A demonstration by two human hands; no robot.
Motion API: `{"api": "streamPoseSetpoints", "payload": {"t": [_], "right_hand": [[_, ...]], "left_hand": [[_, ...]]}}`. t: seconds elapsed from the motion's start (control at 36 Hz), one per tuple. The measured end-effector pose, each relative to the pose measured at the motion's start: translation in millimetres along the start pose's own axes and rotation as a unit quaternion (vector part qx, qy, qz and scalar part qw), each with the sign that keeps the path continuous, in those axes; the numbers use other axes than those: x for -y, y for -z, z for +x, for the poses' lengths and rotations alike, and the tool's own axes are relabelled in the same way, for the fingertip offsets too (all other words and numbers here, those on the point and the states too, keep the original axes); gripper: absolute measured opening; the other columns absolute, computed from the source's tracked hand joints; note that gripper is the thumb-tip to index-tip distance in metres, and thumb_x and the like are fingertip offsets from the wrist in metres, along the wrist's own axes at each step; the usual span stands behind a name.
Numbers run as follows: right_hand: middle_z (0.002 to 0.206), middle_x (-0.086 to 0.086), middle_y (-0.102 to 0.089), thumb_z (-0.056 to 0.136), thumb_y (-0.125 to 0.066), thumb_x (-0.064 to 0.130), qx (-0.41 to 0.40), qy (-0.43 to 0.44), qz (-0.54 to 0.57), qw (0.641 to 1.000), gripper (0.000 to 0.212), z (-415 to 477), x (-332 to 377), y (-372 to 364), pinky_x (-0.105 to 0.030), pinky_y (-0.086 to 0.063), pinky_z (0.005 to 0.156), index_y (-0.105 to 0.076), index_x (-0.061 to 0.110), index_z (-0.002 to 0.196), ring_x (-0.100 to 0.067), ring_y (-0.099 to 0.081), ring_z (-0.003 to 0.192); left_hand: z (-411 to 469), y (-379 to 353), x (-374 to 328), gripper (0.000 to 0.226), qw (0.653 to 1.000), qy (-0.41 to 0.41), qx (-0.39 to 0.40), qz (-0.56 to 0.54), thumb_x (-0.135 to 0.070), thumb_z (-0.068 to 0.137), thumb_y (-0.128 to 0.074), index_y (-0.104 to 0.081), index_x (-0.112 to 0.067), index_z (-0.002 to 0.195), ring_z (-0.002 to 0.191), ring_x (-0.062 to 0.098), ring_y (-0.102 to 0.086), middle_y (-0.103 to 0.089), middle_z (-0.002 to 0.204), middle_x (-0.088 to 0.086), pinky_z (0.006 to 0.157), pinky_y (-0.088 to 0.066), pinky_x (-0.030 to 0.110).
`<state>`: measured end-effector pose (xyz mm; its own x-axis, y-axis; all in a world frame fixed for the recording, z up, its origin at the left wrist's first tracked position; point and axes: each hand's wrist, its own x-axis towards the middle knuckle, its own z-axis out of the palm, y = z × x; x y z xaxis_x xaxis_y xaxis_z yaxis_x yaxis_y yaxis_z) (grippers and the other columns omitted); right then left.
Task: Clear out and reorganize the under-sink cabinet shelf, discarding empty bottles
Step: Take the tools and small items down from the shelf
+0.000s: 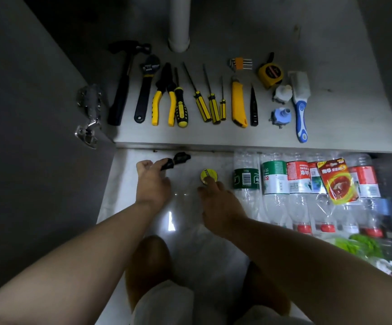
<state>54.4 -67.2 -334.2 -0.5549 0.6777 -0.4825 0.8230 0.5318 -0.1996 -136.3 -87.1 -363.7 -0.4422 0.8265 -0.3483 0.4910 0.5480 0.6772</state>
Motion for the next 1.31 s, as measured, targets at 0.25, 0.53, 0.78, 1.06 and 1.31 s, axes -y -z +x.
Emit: {"api": "streamPoseSetpoints", "payload": {"t": [0.25, 0.53, 0.78, 1.06, 1.31], "right_hand": [[0.166, -0.015, 0.014, 0.088, -0.068, 0.026, 0.059, -0.060, 0.001, 0.996, 0.097, 11, -3, 3, -0.046, -0.022, 0.123, -0.006, 0.001, 0.158, -0.037, -0.004, 0.153], [0.166, -0.009, 0.020, 0.091, -0.062, 0.016, 0.066, -0.101, 0.101, 0.988, 0.093, 21, -26, 14, -0.045, -0.040, 0.114, 0.001, 0.000, 0.158, -0.038, -0.020, 0.150], [0.137, -0.010, -0.056, 0.093, -0.054, 0.021, 0.046, 0.038, 0.042, 0.997, 0.039, 3, -55, 65, -0.032, -0.045, 0.101, -0.059, 0.012, 0.131, -0.028, -0.055, 0.124], [0.104, -0.018, -0.061, 0.099, -0.045, 0.026, -0.183, -0.181, 0.073, 0.964, 0.022, -20, -130, 153, -0.036, -0.044, 0.072, -0.059, 0.010, 0.097, -0.040, -0.063, 0.090], [0.123, -0.006, -0.044, 0.089, -0.065, 0.015, -0.233, -0.170, 0.200, 0.936, 0.030, -1, -180, 175, -0.041, -0.054, 0.090, -0.049, 0.022, 0.114, -0.026, -0.059, 0.091]], "left_hand": [[-4, 1, -6, 0.056, 0.992, -0.054, 0.076, 0.085, 0.004, 0.089, -0.056, -0.052, -0.010, 0.142, 0.129, 0.034, -0.053, -0.039, 0.153, 0.011, 0.107, -0.048, 0.039], [9, -11, -24, 0.075, 0.975, -0.077, 0.157, 0.137, -0.005, 0.082, -0.059, -0.037, -0.018, 0.153, 0.123, 0.034, -0.056, -0.027, 0.161, 0.001, 0.102, -0.051, 0.045], [-14, -3, -49, 0.043, 0.967, -0.189, 0.072, 0.157, -0.004, 0.087, -0.059, -0.068, -0.017, 0.127, 0.124, 0.026, -0.055, -0.052, 0.139, 0.005, 0.105, -0.047, 0.035], [-3, 22, -162, 0.021, 0.918, -0.314, 0.198, 0.143, -0.016, 0.100, -0.056, -0.071, -0.026, 0.111, 0.096, 0.010, -0.057, -0.059, 0.106, -0.009, 0.086, -0.049, 0.028], [23, 15, -215, 0.023, 0.920, -0.303, 0.214, 0.125, -0.007, 0.101, -0.053, -0.070, -0.017, 0.115, 0.106, 0.011, -0.060, -0.063, 0.115, -0.003, 0.092, -0.050, 0.024]]}}
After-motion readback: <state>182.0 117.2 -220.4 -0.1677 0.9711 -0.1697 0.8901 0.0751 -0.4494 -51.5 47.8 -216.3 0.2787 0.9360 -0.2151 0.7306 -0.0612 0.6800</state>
